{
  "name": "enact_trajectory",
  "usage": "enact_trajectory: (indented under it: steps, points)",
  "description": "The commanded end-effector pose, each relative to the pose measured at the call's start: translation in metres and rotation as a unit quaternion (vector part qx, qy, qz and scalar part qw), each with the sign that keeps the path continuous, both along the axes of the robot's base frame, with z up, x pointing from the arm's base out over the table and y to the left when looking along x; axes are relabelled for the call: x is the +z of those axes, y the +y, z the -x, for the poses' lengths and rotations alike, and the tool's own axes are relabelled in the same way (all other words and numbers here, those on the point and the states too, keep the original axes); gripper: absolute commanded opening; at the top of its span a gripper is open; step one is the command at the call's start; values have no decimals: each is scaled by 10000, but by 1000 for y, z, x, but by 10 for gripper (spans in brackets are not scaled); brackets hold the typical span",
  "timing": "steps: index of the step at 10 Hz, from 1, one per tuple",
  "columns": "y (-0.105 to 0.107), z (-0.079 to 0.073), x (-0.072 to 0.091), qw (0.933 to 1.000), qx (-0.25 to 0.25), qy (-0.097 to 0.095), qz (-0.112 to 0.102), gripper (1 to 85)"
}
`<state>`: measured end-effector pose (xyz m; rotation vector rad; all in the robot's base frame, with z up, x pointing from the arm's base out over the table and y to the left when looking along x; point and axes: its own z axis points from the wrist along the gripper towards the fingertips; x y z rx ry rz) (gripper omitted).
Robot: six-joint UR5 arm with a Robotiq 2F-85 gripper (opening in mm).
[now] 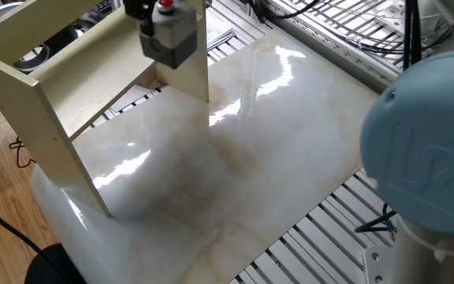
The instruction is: Put the object on the shelf
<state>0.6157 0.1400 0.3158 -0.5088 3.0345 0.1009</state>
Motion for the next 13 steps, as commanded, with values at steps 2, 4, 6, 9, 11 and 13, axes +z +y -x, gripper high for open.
enact_trajectory:
  steps: [2,4,6,9,11,13]
  points:
    - [18,-19,-13,9999,117,-66,-94,10]
    - [23,-22,-14,9999,102,-65,-80,10]
    - [24,-21,-5,9998,139,-90,-54,10]
    - [25,-23,2,9997,198,-124,12,10]
    - [33,-29,5,9992,311,-248,-7,10]
    - [31,-35,2,9988,375,-329,17,10]
